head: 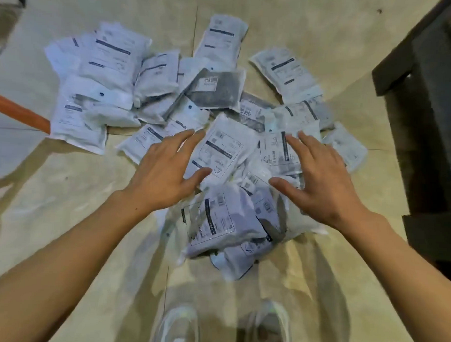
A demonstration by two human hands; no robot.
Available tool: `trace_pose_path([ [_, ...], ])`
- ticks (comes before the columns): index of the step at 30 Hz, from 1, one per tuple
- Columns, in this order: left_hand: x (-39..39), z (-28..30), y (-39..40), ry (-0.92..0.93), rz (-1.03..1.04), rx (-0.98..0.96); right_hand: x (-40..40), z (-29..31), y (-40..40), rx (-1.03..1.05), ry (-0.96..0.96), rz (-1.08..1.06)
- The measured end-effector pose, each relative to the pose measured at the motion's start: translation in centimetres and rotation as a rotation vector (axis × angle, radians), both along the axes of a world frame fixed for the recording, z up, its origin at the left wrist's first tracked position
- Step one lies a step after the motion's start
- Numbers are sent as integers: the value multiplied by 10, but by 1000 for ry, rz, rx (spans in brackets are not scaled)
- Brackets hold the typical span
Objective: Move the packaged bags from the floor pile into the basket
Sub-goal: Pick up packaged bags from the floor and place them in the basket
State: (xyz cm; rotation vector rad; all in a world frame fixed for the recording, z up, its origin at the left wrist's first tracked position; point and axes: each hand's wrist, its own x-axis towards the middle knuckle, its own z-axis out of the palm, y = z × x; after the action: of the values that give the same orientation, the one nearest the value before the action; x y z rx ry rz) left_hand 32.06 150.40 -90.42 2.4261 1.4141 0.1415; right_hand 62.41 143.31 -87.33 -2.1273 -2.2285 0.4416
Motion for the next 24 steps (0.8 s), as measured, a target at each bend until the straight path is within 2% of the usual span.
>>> trace_pose_path([
  [5, 2, -60, -5, -72, -50, -126, 2, -61, -9, -21, 10, -15],
  [9, 14, -77, -11, -56, -1, -355, -3, -72, -11, -59, 13, -6],
  [11, 20, -81, -17, -57, 10, -540, -6, -71, -15, -82, 17, -6],
  [13, 19, -89, -21, 22, -2, -665, -7, -68, -19, -94, 32, -17],
  [15, 14, -98, -24, 104, -10, -690, -6, -66, -23, -100, 41, -26],
  [19, 5, -113, -19, 120, 18, -684, -3, -64, -24, -86, 68, -53],
  [21, 2, -118, -18, 51, 43, -726, -1, -64, -24, -81, 76, -56],
  [24, -1, -111, -25, -161, 100, -799, 0, -66, -27, -83, 79, -37],
])
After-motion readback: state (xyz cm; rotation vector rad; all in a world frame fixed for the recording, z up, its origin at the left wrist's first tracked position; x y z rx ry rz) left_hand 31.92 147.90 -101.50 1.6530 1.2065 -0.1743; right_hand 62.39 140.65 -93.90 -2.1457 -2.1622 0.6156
